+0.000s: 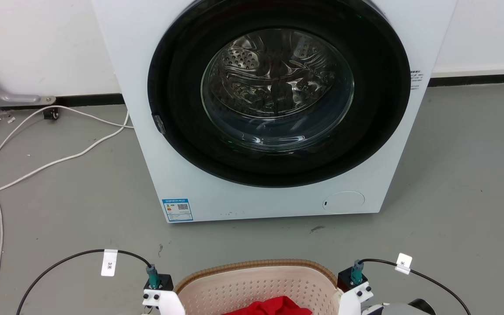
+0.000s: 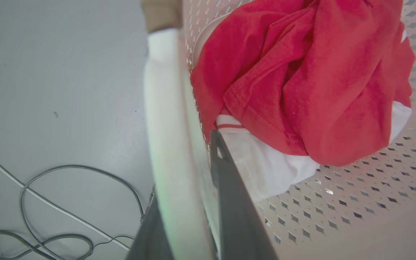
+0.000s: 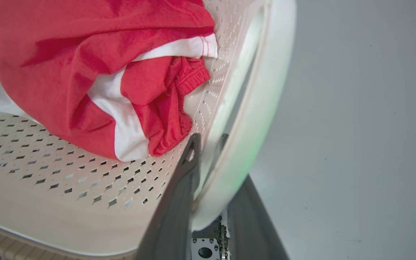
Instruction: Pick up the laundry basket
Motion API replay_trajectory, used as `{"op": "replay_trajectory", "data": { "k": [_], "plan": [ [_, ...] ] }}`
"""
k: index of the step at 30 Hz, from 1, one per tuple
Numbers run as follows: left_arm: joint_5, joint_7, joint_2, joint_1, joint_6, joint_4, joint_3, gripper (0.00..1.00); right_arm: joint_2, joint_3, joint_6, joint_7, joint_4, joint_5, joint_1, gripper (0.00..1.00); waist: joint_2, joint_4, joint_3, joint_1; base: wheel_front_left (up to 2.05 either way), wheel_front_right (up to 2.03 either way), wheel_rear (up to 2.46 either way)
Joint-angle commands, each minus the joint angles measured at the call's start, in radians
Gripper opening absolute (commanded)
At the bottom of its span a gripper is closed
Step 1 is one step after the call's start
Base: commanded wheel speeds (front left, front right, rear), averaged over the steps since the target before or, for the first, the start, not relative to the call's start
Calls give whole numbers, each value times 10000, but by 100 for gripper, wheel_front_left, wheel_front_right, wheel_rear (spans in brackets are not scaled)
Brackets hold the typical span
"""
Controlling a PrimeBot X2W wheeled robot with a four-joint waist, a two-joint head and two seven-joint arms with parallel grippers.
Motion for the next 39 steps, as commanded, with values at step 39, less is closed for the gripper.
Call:
{"op": "replay_trajectory", "data": {
  "k": [39],
  "plan": [
    [-866,-138,-33,-223,-124,63,-897,0,-47,47,29,91,-25,-32,156,0,-1,32,57,0,0,0,0]
  ]
}}
